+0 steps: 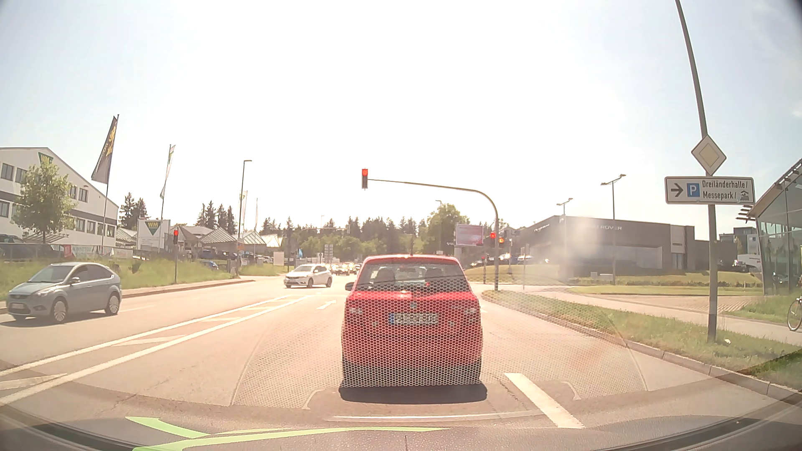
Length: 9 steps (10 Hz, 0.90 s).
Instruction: Follow the waypoints while adhering to traffic rules and regulations
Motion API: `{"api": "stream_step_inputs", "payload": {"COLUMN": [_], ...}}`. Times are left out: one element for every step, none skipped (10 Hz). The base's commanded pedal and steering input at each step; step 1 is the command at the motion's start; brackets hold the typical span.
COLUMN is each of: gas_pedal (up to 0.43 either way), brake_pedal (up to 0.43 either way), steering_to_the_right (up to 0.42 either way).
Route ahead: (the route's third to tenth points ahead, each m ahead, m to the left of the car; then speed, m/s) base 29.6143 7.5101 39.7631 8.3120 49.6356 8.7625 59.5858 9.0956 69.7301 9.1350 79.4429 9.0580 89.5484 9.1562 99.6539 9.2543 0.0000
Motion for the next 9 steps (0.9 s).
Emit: {"api": "stream_step_inputs", "payload": {"gas_pedal": [0.0, 0.0, 0.0, 0.0, 0.0, 0.0, 0.0, 0.0, 0.0], "brake_pedal": [0.317, 0.317, 0.317, 0.317, 0.323, 0.317, 0.317, 0.317, 0.317], "steering_to_the_right": [-0.008, -0.008, -0.008, -0.008, -0.008, -0.008, -0.008, -0.008, -0.008]}}
